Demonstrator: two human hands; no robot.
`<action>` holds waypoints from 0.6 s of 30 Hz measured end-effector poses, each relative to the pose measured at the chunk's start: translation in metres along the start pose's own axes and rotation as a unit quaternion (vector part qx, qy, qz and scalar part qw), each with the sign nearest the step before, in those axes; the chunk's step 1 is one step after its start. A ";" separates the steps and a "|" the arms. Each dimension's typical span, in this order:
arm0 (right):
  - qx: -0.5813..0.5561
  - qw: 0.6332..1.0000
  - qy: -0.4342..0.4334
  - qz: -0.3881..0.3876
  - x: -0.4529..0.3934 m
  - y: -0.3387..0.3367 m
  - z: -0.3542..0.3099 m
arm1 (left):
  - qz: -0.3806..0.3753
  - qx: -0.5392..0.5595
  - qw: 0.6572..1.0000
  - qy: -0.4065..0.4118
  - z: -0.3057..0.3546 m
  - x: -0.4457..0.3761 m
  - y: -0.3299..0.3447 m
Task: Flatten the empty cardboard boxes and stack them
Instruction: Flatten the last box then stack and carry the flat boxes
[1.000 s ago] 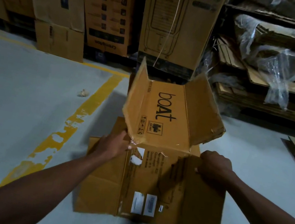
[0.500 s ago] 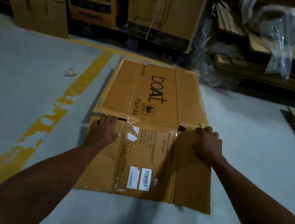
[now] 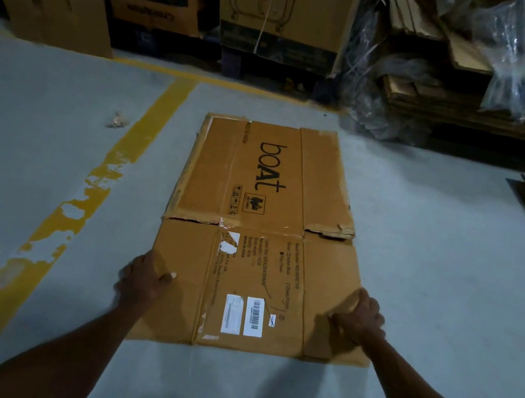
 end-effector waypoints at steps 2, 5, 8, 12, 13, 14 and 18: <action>-0.022 0.999 0.034 0.027 0.002 0.000 0.000 | -0.002 0.006 1.000 -0.020 0.005 0.000 0.002; -0.024 0.998 0.040 0.050 0.003 -0.001 -0.002 | -0.011 0.038 0.997 -0.062 0.020 -0.002 0.001; -0.060 0.996 0.039 0.052 0.003 0.001 -0.008 | 0.006 0.098 0.992 -0.080 0.033 -0.004 -0.011; -0.113 0.990 0.071 0.041 -0.003 -0.009 -0.007 | 0.005 0.130 0.984 -0.120 0.025 -0.016 -0.023; -0.132 0.989 0.057 0.042 -0.007 -0.016 -0.006 | -0.002 0.157 0.981 -0.112 0.022 -0.020 -0.025; -0.153 0.987 0.035 0.036 -0.010 -0.023 -0.006 | -0.014 0.200 0.975 -0.096 0.022 -0.023 -0.027; -0.233 0.967 -0.059 -0.086 -0.001 -0.044 -0.025 | -0.110 0.287 0.948 -0.078 0.040 -0.026 -0.044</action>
Point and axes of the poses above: each hand's wrist, its own x-axis away from the middle knuckle, its own y-axis out of the palm, z = x × y, the point moved 2 cm from there along -x, towards the middle knuckle, and after that the axes turned 2 degrees about y, right-handed, at the moved point
